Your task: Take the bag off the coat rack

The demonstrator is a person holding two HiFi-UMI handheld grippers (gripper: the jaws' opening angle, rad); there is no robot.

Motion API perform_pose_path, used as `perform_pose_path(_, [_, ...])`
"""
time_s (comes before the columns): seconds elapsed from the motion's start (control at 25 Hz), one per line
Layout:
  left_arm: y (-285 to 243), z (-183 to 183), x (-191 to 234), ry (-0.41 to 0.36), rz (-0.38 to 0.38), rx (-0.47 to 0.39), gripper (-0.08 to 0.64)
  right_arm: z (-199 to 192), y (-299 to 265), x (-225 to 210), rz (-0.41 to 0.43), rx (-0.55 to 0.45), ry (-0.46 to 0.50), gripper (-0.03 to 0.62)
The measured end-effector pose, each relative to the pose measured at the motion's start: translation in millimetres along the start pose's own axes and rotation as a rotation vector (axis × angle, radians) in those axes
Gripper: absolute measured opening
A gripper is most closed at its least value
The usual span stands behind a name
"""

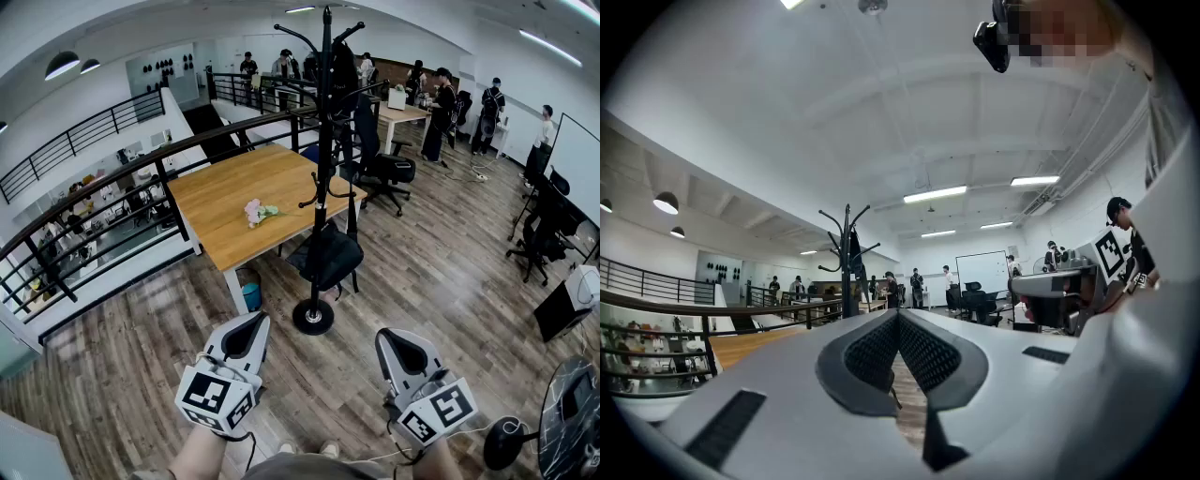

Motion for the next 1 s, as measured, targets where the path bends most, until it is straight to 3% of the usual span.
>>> perform_pose_path(0.2, [-4, 1, -2, 0.002, -0.01, 0.006, 0.015, 1, 0, -6, -0.013, -0.008, -0.032, 0.032])
perform_pose_path(0.36, [-7, 8, -7, 0.051, -0.06, -0.093, 0.015, -3, 1, -14, -0.025, -0.016, -0.069, 0.032])
perform_pose_path(0.44, [-11, 10, -10, 0.047, -0.066, -0.099, 0.015, -2, 3, -18, -0.024, -0.024, -0.081, 0.032])
perform_pose_path(0.56, [-18, 6, -14, 0.038, -0.048, -0.079, 0.015, 1, 8, -25, -0.04, -0.068, -0.113, 0.031])
perform_pose_path(0.68, [-21, -1, -17, 0.065, 0.027, -0.107, 0.018, -2, 13, -35, -0.045, -0.09, -0.12, 0.034])
perform_pose_path(0.72, [-23, -4, -18, 0.075, 0.048, -0.114, 0.06, -3, 14, -39, -0.048, -0.09, -0.114, 0.067])
perform_pose_path(0.76, [-26, -7, -20, 0.081, 0.06, -0.114, 0.143, -4, 16, -43, -0.057, -0.088, -0.106, 0.178])
perform_pose_path(0.8, [-29, -11, -22, 0.081, 0.067, -0.11, 0.186, -6, 18, -48, -0.07, -0.089, -0.095, 0.218])
perform_pose_path(1.0, [-44, -15, -37, 0.038, 0.075, -0.089, 0.222, -5, 32, -73, -0.102, -0.108, -0.082, 0.218])
Point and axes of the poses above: the fingertips, and each gripper's own axes: y backward along the fingers, x to its left, z out of its top, the point moved 10 cm from there along y, backward along the fingers, and after that the axes turned 8 degrees about -x, right-handed, at the moved point
